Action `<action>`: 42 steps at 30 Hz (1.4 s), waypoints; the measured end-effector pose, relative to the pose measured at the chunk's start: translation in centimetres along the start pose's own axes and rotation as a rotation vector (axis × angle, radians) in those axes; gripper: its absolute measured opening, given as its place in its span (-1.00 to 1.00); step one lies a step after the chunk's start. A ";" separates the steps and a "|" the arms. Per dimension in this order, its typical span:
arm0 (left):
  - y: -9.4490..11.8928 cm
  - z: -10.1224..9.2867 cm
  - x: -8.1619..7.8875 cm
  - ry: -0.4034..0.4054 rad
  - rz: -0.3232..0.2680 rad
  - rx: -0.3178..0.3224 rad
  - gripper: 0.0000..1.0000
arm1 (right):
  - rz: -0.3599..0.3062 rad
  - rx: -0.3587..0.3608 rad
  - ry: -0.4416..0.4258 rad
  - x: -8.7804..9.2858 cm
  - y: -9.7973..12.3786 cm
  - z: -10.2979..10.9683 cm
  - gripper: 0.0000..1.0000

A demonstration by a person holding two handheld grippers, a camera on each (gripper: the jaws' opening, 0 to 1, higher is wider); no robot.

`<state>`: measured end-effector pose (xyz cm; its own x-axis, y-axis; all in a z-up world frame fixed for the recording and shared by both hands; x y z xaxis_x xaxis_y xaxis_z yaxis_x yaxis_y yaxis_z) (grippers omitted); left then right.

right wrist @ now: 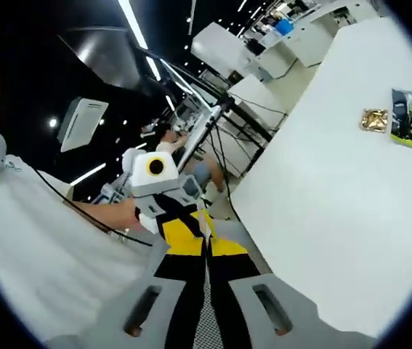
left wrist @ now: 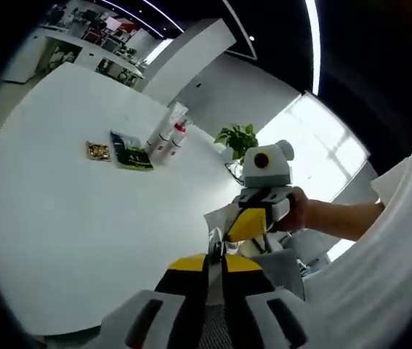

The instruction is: Arrange the skincare products in the storage area until every visible bottle or jar stands upright without overlapping.

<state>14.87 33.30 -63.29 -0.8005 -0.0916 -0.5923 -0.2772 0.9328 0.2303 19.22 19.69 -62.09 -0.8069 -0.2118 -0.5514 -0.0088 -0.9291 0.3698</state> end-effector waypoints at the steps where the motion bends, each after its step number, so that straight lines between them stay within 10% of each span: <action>1: 0.0 0.0 0.0 0.002 0.000 0.000 -0.88 | -0.002 -0.003 -0.005 0.0 0.0 0.0 -1.00; 10: 0.3 0.1 -0.1 0.090 -0.003 0.021 -0.98 | -0.015 0.089 0.070 0.1 -0.3 -0.1 -0.72; 20: 0.1 0.1 0.2 0.147 0.025 0.031 -0.98 | 0.152 0.342 0.695 -0.5 -0.6 0.8 0.15; 31: 0.3 0.2 0.0 0.227 0.008 0.045 -0.98 | 0.294 0.408 1.172 -0.8 -2.5 3.0 0.15; 42: 0.3 0.5 0.2 0.329 0.018 0.066 -0.98 | 0.373 0.424 1.341 -0.2 -2.9 3.6 0.00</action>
<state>14.92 33.76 -63.72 -0.9365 -0.1727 -0.3051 -0.2352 0.9548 0.1816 17.27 23.57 -60.35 0.3437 -0.7549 -0.5586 -0.2881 -0.6509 0.7023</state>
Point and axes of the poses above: the point that each gripper's makers call its tool centre point, and the gripper's own axes: y roughly backward along the fingers, z roughly to its left, x roughly out of its underside, the point moved 7 cm from there along y, roughly backward along the fingers, and after that the axes turned 8 degrees about x, right-handed, at the moved point
